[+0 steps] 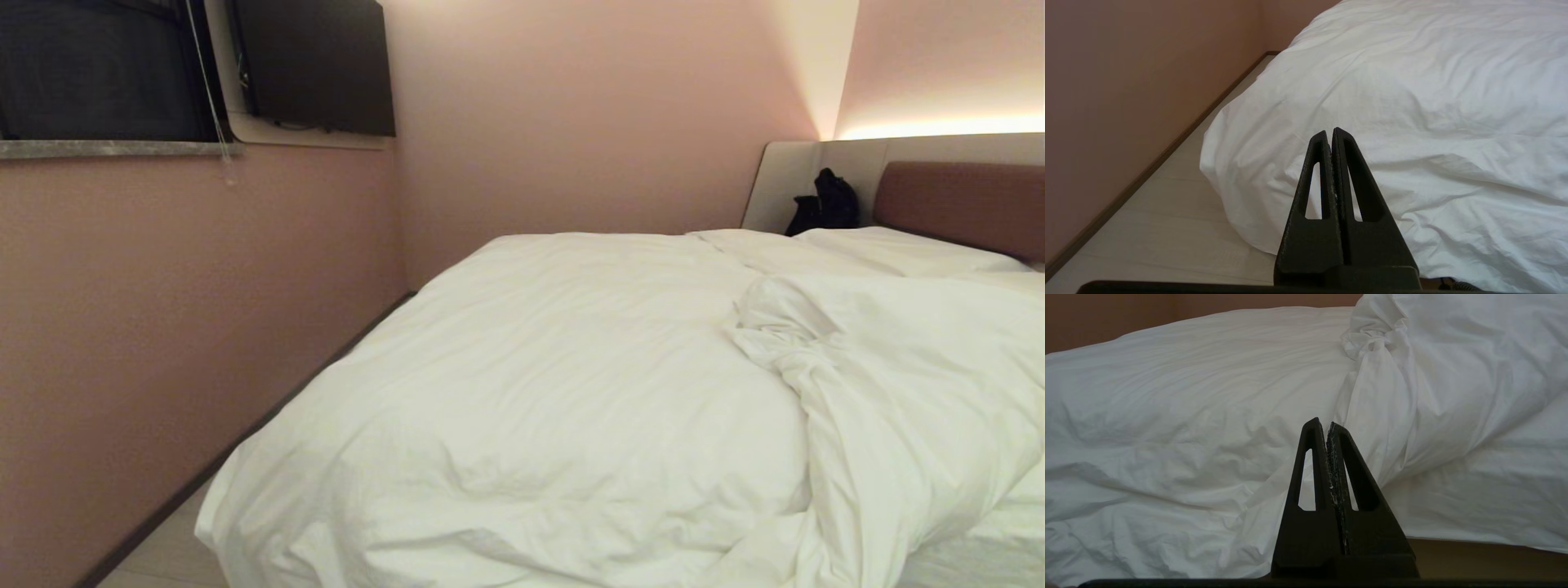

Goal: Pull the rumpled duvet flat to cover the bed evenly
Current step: Hold the folded corner of the quilt

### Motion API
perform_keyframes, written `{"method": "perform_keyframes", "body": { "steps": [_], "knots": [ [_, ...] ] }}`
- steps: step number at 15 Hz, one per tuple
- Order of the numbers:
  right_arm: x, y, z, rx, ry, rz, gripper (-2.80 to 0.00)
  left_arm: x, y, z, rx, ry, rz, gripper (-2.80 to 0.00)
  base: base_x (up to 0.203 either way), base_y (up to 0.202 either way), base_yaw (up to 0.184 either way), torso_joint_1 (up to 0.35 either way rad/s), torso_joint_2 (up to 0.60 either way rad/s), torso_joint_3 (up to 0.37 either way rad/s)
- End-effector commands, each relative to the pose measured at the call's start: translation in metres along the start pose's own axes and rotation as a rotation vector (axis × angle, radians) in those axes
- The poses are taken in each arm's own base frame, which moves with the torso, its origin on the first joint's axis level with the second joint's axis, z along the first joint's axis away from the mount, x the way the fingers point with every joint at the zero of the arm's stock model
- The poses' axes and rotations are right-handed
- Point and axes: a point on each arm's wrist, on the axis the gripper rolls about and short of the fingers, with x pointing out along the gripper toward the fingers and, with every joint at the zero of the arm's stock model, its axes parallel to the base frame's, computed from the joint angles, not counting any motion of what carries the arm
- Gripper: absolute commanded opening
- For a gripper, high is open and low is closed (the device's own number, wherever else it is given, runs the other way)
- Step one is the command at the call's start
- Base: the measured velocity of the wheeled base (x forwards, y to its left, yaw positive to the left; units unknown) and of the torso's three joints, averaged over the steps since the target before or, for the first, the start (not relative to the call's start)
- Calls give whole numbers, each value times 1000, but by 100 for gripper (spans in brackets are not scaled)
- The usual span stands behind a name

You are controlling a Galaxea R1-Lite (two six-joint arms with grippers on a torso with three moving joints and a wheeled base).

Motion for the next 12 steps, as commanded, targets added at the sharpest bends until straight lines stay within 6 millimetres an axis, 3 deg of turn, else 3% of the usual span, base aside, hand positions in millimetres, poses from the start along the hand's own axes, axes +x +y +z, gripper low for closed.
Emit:
{"method": "perform_keyframes", "body": {
  "steps": [1, 12],
  "knots": [
    [0, 0, 0, -1, 0, 0, -280, 0, 0, 0, 5, 1, 0, -280, 0, 0, 0, 0, 0, 0],
    [0, 0, 0, -1, 0, 0, -280, 0, 0, 0, 10, 2, -2, -280, 0, -179, 3, 2, 2, 2]
  ]
}}
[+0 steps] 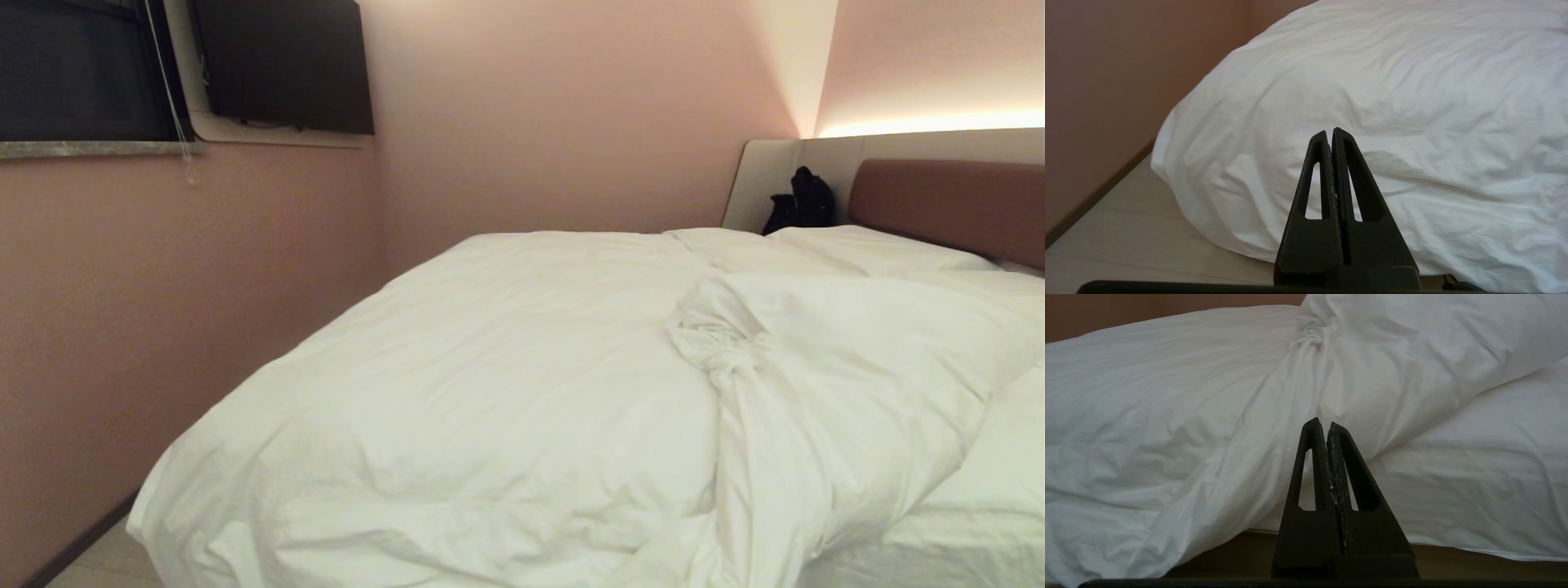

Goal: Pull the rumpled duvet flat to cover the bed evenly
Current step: Hold the folded corner of the quilt

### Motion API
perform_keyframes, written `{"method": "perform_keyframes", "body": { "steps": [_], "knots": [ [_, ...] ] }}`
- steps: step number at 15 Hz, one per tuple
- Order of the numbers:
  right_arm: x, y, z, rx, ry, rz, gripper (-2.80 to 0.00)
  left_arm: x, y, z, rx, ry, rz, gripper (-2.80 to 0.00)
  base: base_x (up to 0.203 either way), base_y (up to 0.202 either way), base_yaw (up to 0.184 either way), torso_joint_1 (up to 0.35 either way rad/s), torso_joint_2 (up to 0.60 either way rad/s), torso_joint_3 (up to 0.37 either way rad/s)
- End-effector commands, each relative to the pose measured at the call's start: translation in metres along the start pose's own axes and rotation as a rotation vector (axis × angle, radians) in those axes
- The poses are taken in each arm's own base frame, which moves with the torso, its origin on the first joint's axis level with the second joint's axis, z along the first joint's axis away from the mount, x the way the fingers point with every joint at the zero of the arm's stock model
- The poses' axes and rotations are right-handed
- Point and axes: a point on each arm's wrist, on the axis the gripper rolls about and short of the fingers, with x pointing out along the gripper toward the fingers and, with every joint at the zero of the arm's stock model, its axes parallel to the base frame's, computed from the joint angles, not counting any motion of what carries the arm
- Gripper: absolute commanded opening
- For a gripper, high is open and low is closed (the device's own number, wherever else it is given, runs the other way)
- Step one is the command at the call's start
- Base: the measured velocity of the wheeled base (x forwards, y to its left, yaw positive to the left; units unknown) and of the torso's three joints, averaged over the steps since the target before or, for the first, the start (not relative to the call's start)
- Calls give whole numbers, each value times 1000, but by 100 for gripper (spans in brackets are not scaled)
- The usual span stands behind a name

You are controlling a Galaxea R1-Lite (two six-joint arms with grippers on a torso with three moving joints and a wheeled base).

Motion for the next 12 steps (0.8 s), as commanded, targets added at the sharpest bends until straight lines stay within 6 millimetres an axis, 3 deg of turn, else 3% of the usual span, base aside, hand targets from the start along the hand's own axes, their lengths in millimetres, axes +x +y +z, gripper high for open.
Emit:
{"method": "perform_keyframes", "body": {
  "steps": [1, 12],
  "knots": [
    [0, 0, 0, 0, 1, 0, -280, 0, 0, 0, 0, -2, 1, -280, 0, -196, 1, 5, -1, 2],
    [0, 0, 0, 1, 1, 0, -280, 0, 0, 0, 0, -2, 1, -280, 0, -195, 0, 3, 3, 2]
  ]
}}
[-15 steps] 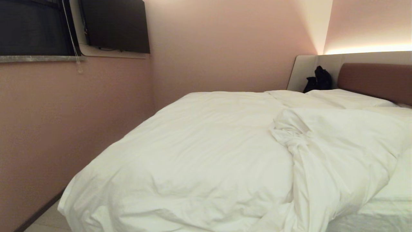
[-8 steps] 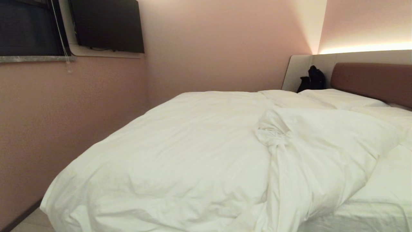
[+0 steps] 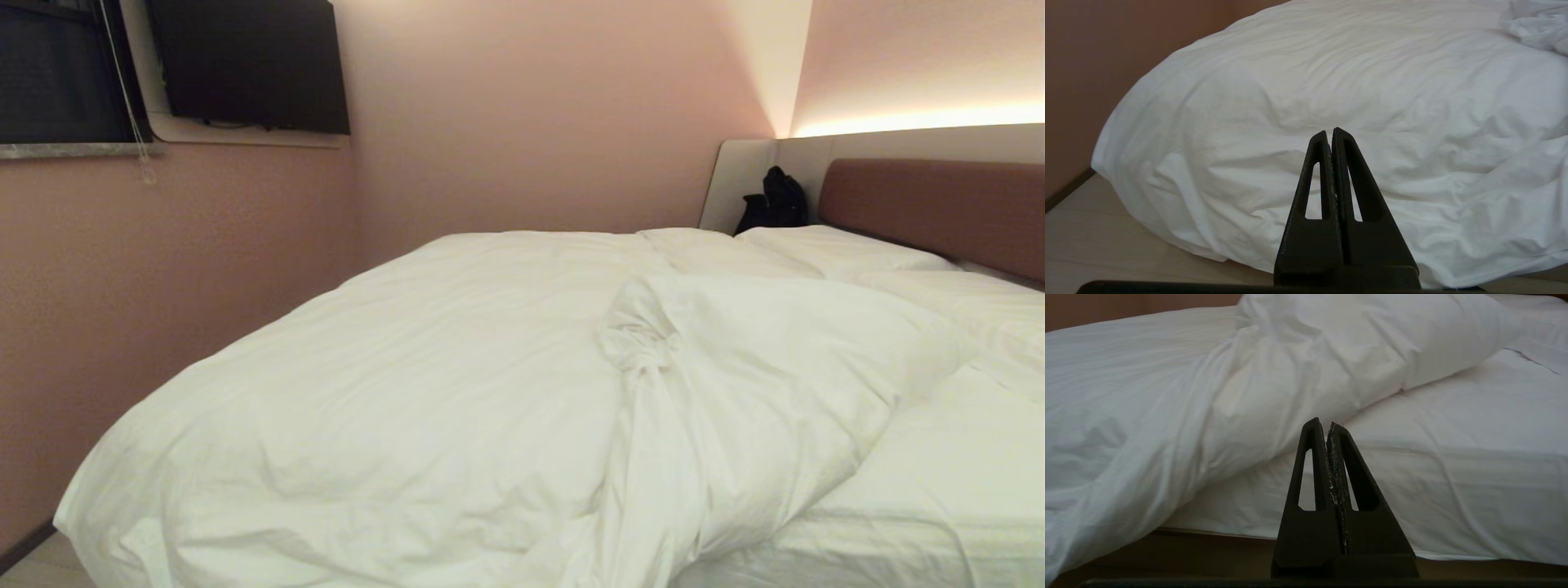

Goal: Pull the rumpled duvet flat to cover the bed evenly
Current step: Hold the folded corner of the quilt

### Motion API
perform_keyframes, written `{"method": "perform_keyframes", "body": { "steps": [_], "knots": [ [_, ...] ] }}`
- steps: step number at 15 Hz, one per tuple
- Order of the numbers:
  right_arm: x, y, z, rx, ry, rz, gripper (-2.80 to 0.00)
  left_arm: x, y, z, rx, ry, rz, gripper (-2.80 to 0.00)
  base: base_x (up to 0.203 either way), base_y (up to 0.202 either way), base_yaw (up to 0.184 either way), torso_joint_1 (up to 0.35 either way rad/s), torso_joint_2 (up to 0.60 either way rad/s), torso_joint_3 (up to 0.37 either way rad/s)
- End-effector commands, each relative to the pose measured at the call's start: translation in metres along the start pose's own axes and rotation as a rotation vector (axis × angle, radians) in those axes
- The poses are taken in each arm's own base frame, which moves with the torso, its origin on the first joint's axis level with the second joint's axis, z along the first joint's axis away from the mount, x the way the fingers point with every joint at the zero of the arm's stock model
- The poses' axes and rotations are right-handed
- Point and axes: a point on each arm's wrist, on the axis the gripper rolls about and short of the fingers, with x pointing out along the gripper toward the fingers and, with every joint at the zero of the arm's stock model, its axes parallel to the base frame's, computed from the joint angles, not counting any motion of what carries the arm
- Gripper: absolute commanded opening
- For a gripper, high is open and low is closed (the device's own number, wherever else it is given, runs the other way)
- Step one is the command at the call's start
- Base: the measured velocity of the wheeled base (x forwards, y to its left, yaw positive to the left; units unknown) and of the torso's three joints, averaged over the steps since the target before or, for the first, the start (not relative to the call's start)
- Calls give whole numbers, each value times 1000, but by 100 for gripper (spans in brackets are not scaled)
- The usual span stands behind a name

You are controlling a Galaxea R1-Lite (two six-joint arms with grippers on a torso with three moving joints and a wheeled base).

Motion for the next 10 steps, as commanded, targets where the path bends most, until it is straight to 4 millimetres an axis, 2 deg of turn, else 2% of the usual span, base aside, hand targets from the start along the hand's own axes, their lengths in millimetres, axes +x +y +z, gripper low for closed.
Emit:
{"method": "perform_keyframes", "body": {
  "steps": [1, 10],
  "knots": [
    [0, 0, 0, 0, 1, 1, -280, 0, 0, 0, 0, 0, 0, -280, 0, -193, 2, 3, -2, 2],
    [0, 0, 0, 1, 1, 0, -280, 0, 0, 0, -2, 0, 0, -280, 0, -194, 1, 2, 1, 3]
  ]
}}
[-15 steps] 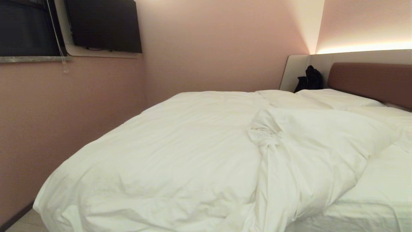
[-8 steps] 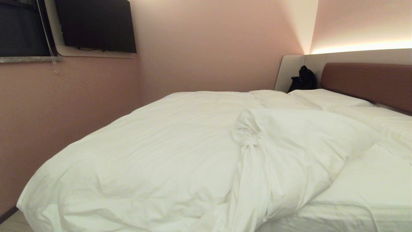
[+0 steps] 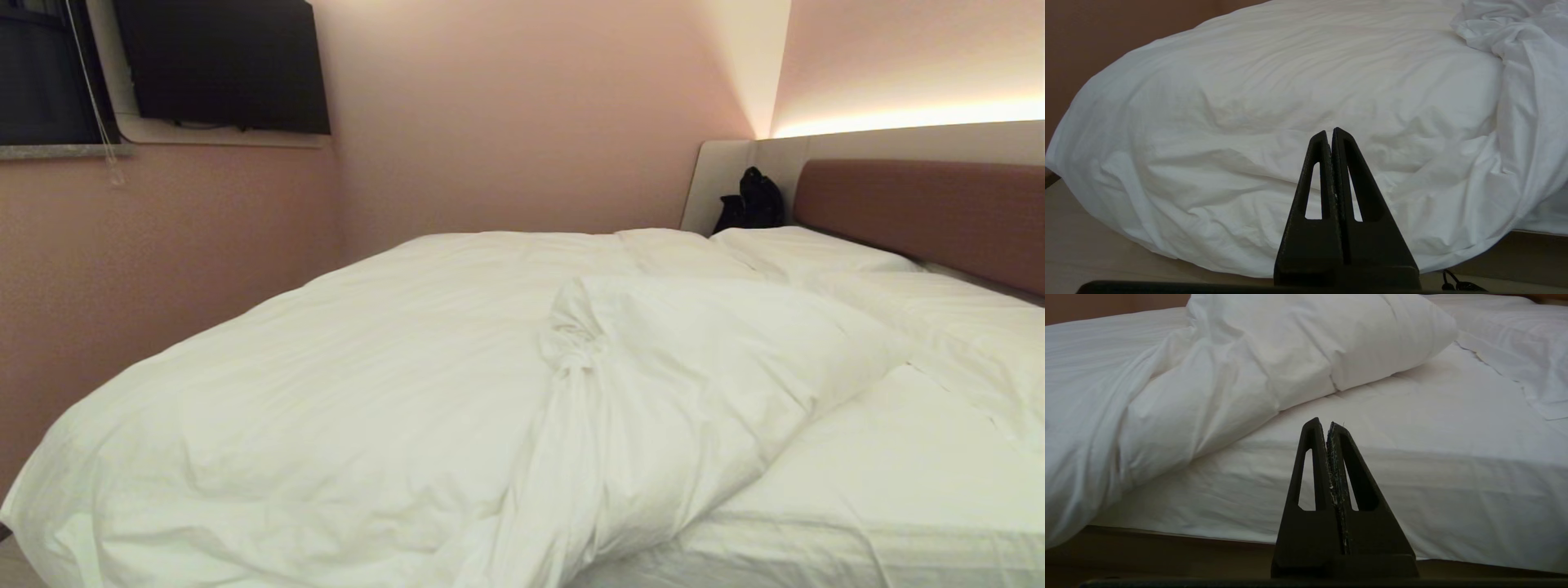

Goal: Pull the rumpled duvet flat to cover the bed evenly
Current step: Hold the folded corner of the quilt

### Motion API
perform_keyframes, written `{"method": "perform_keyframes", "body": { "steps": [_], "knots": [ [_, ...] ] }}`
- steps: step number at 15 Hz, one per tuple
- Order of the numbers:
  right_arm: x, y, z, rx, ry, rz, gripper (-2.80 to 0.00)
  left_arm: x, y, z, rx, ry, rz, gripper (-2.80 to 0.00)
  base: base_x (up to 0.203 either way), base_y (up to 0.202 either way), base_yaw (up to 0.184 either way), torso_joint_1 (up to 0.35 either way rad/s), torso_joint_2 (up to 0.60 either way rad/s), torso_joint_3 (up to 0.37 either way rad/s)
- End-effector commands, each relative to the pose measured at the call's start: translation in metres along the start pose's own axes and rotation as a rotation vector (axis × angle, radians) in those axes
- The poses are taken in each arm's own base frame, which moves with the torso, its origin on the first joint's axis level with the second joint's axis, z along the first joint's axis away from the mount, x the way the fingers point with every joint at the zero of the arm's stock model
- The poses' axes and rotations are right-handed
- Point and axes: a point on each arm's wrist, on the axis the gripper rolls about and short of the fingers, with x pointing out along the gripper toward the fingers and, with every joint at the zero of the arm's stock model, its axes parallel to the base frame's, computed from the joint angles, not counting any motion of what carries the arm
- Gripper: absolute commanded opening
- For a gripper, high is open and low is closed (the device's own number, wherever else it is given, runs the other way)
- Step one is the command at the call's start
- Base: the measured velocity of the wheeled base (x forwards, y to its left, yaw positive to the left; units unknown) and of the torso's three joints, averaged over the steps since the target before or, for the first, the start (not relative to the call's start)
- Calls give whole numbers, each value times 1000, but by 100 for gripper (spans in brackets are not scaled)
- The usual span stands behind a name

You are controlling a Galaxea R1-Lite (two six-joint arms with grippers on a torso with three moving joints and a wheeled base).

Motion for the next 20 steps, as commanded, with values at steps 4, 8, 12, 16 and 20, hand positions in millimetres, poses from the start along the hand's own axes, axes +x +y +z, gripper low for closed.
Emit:
{"method": "perform_keyframes", "body": {
  "steps": [4, 8, 12, 16, 20],
  "knots": [
    [0, 0, 0, -1, 0, 0, -280, 0, 0, 0, -2, -1, 2, -280, 0, -192, 0, 3, 0, 3],
    [0, 0, 0, 0, 0, 0, -280, 0, 0, 0, -5, -1, 2, -280, 0, -190, 0, 3, 3, 2],
    [0, 0, 0, -1, 0, 0, -280, 0, 0, 0, -7, -1, 0, -280, 0, -189, 0, 1, 2, 1],
    [0, 0, 0, 0, 0, 0, -280, 0, 0, 0, -12, -1, -1, -280, 0, -46, -1, 3, 0, 1],
    [0, 0, 0, 0, 0, 0, -280, 0, 0, 0, -12, -3, -3, -280, 0, 0, 0, 0, 0, 0]
  ]
}}
